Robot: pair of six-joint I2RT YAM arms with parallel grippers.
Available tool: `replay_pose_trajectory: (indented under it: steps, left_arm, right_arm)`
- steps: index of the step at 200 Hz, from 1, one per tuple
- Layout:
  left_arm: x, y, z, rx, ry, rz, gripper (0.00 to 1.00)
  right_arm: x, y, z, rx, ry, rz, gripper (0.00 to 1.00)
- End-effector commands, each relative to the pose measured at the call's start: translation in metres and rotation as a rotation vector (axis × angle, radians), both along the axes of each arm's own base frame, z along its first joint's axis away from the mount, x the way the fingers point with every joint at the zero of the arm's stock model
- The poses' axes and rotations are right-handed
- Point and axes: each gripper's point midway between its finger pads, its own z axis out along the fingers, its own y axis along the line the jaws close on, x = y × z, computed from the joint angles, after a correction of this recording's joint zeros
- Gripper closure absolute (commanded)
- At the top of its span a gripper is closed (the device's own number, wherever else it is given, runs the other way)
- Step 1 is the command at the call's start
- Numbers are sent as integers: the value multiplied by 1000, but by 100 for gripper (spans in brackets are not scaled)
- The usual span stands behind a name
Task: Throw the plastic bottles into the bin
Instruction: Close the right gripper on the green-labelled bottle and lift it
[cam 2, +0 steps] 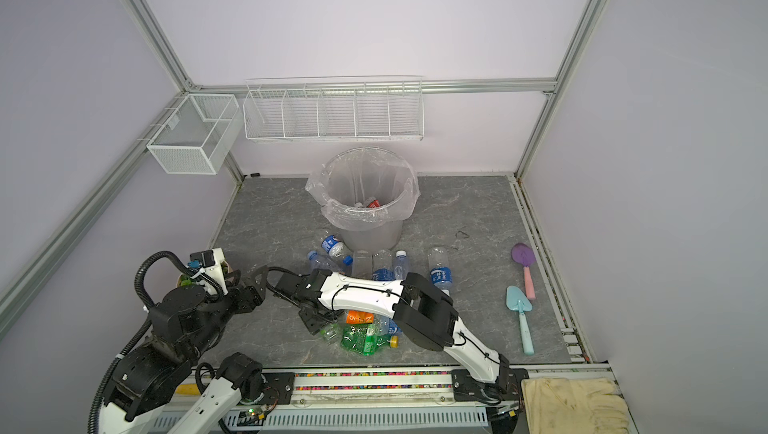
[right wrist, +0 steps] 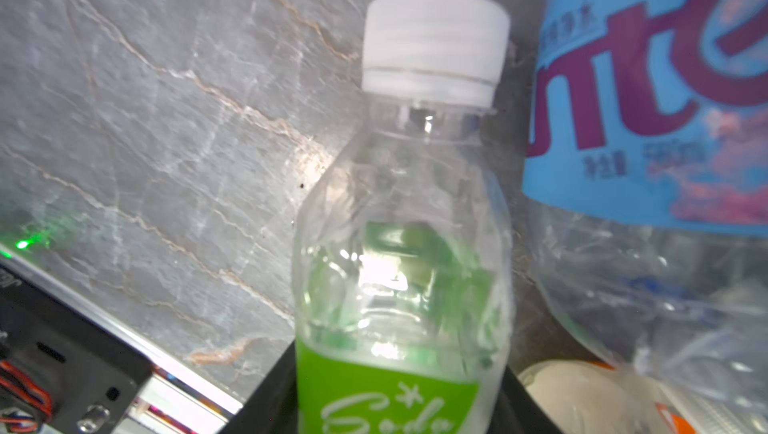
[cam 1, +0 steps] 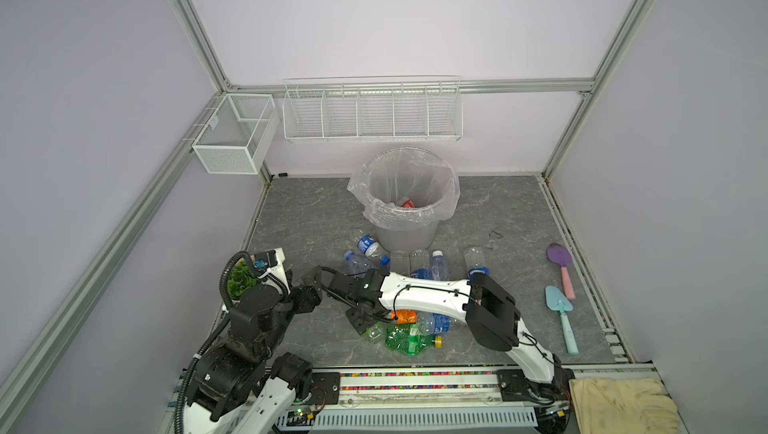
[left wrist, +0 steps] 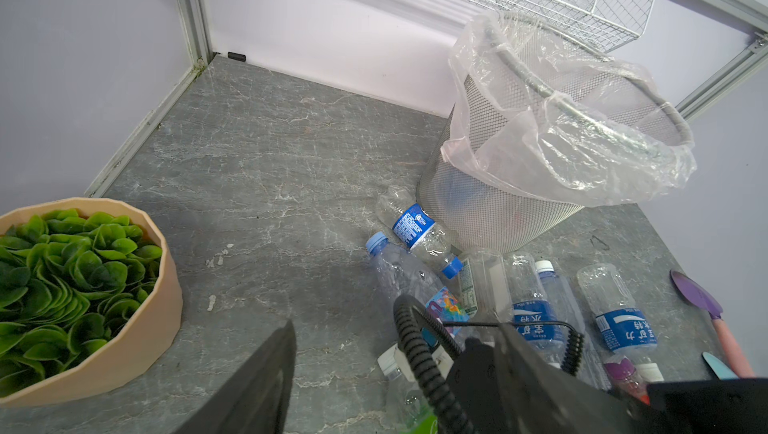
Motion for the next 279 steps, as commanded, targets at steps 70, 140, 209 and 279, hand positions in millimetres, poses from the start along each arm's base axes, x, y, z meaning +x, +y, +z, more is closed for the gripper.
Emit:
replay_pose_trajectory:
  steps: [70, 140, 209, 279]
  left_arm:
    - [-1, 0, -1, -9, 2, -2, 26]
    - [-2, 0, -1, -12, -3, 0, 26]
    - [-1, -1, -1, -12, -1, -5, 26]
    - [0, -2, -3, -10, 8, -9, 27]
  right_arm:
    - [6, 2, 53, 111, -32, -29, 59]
    - [25, -7, 128, 238, -113, -44, 61]
    - [35, -28, 175, 267, -195, -38, 62]
    - [45, -50, 256, 376, -371, 32, 61]
